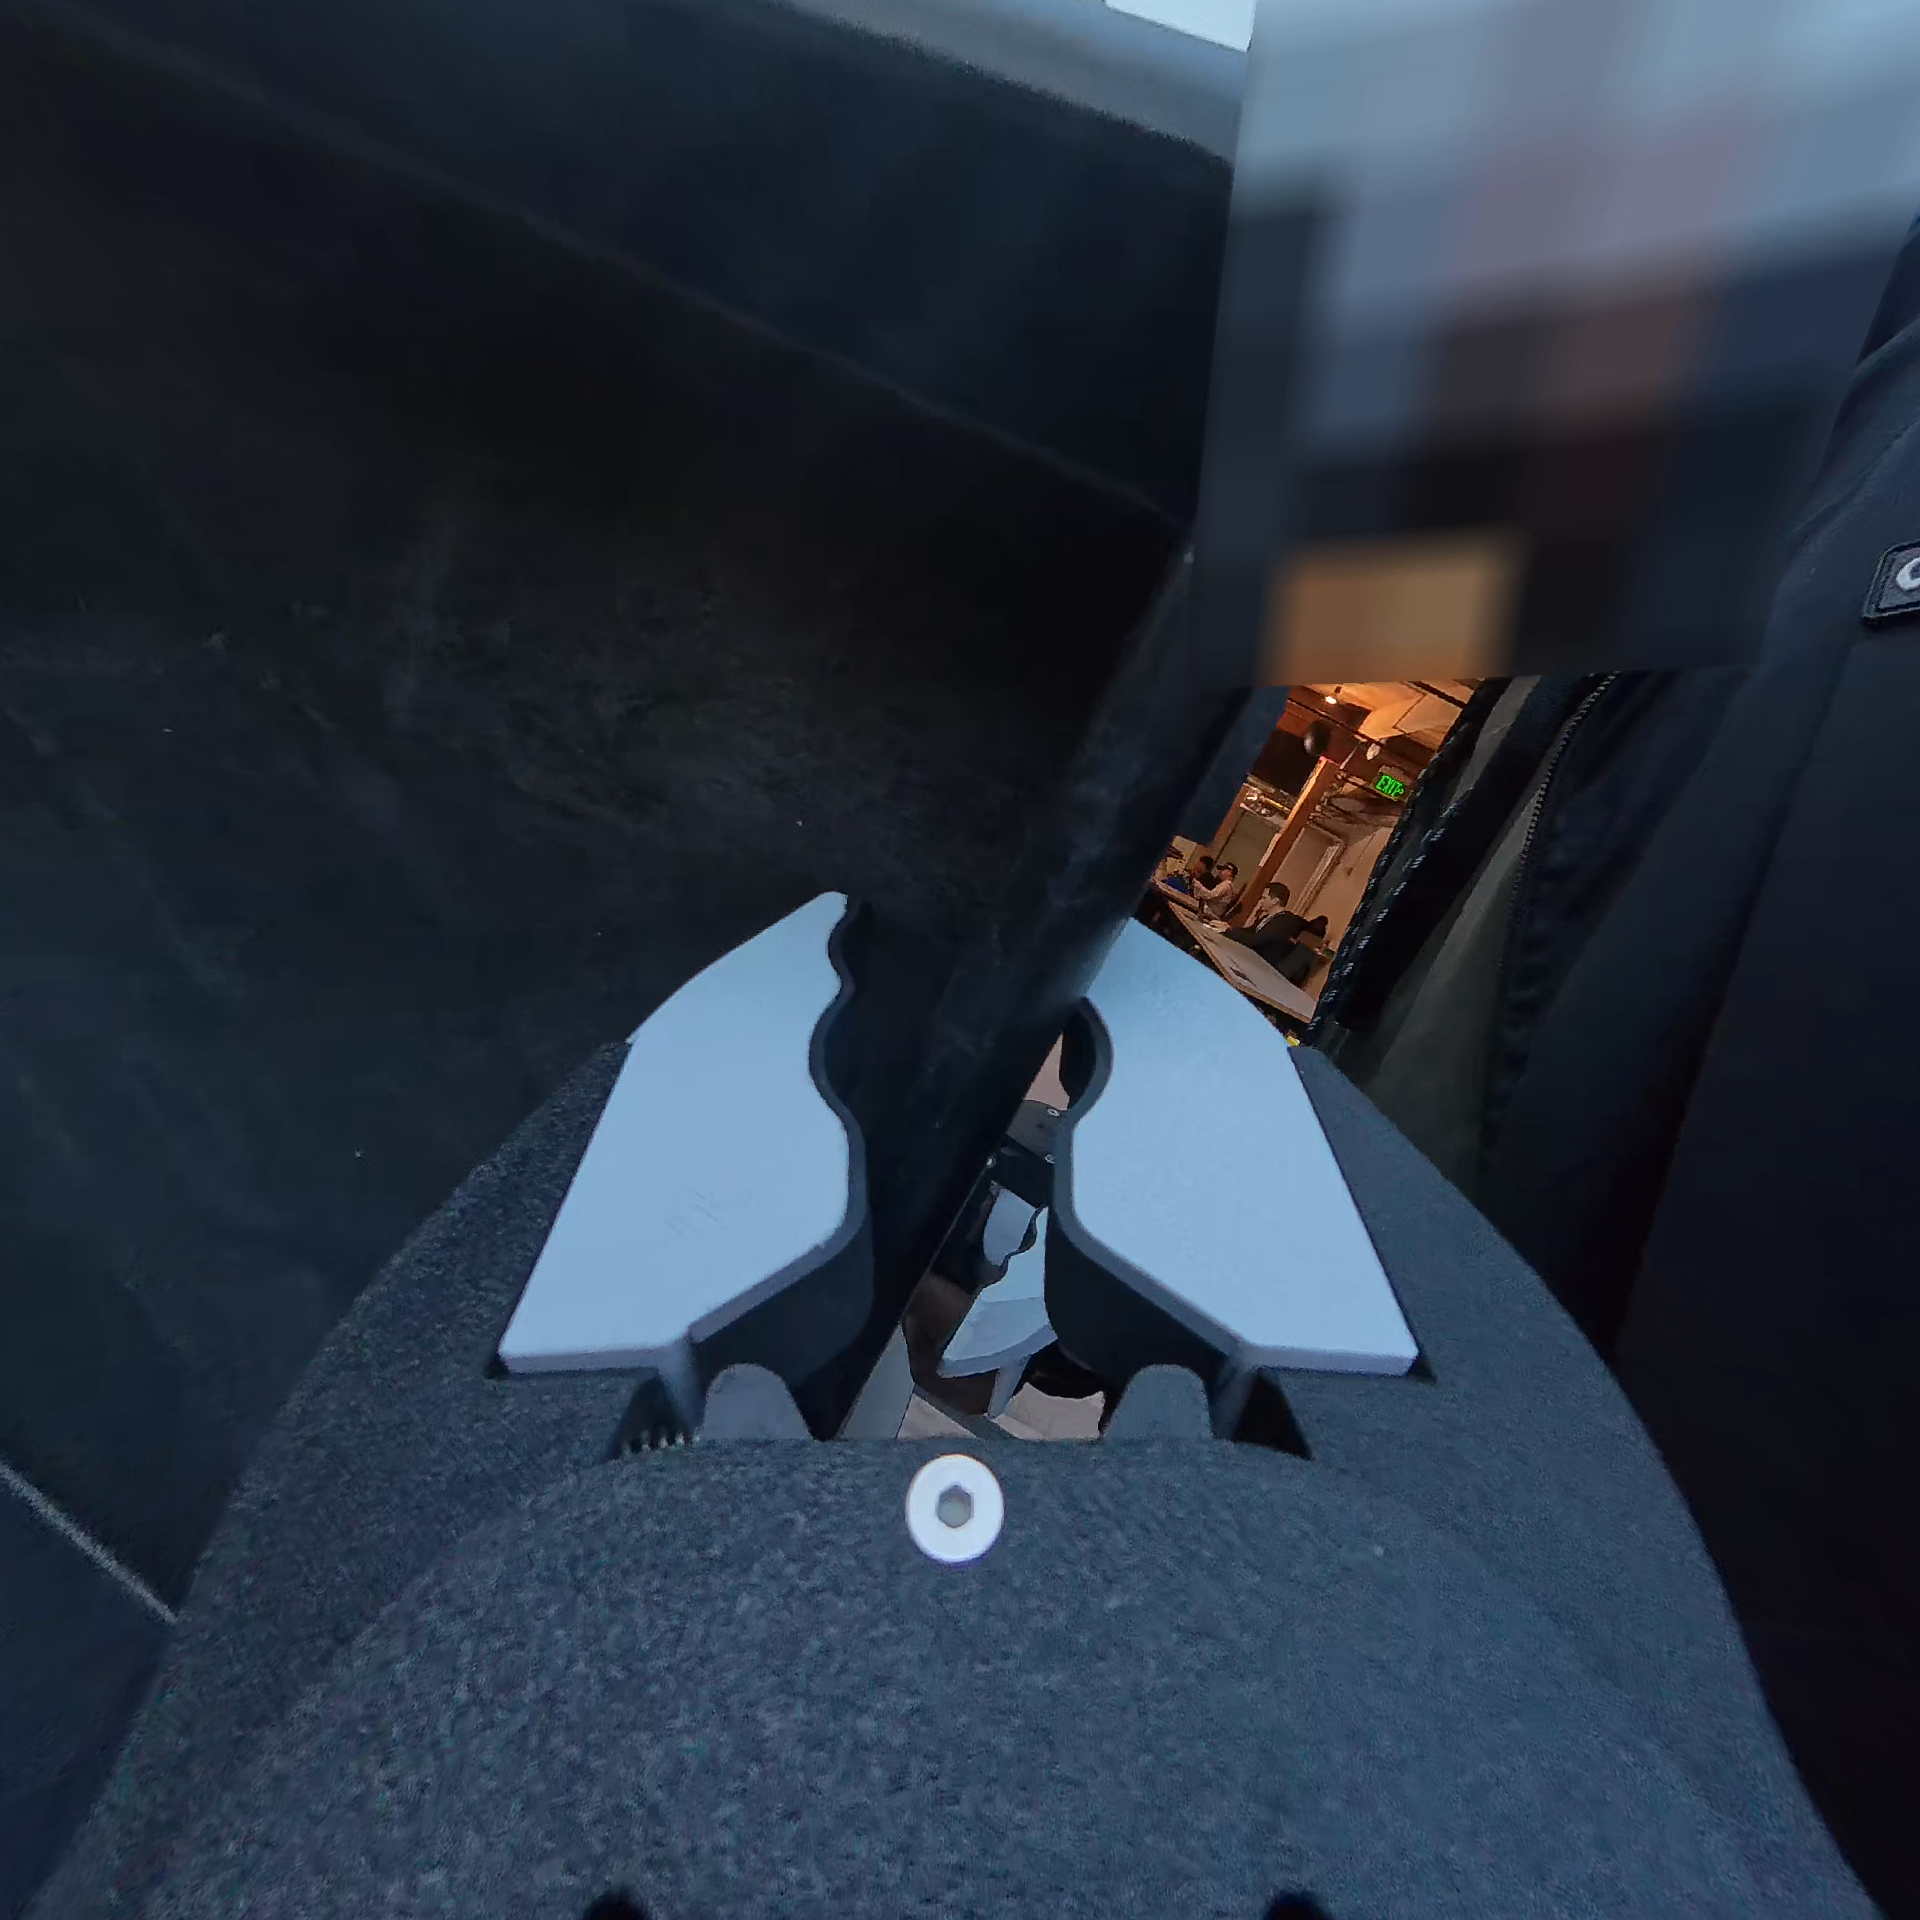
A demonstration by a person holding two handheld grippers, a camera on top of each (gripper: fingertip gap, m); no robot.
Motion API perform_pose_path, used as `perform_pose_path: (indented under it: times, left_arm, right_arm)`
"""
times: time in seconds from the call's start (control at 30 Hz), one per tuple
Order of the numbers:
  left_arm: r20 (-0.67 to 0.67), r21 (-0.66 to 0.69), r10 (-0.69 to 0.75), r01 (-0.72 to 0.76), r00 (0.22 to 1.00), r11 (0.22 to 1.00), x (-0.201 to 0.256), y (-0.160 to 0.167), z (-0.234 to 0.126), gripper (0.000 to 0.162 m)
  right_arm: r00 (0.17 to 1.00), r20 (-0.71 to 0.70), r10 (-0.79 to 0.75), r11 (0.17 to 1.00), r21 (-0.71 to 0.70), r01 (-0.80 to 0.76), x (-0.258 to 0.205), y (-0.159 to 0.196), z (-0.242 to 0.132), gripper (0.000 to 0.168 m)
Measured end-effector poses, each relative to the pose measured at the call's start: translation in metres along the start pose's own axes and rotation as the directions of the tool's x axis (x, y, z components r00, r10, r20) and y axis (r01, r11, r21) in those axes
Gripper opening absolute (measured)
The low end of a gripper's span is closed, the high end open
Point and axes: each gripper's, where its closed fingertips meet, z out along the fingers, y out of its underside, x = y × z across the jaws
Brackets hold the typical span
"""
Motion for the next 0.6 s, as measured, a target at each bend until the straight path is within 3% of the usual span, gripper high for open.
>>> perform_pose_path:
  times: [0.37,0.6]
  left_arm:
    - [-0.020,-0.011,0.009,-0.009,1.000,1.000,-0.004,0.000,0.005,0.033]
    - [-0.051,-0.030,0.038,-0.039,0.998,0.999,-0.001,0.001,0.005,0.028]
  right_arm:
    - [0.998,0.048,0.042,0.998,0.044,-0.045,-0.018,-0.028,-0.022,0.054]
    - [0.983,0.013,0.185,0.954,0.237,-0.183,-0.025,-0.082,-0.038,0.066]
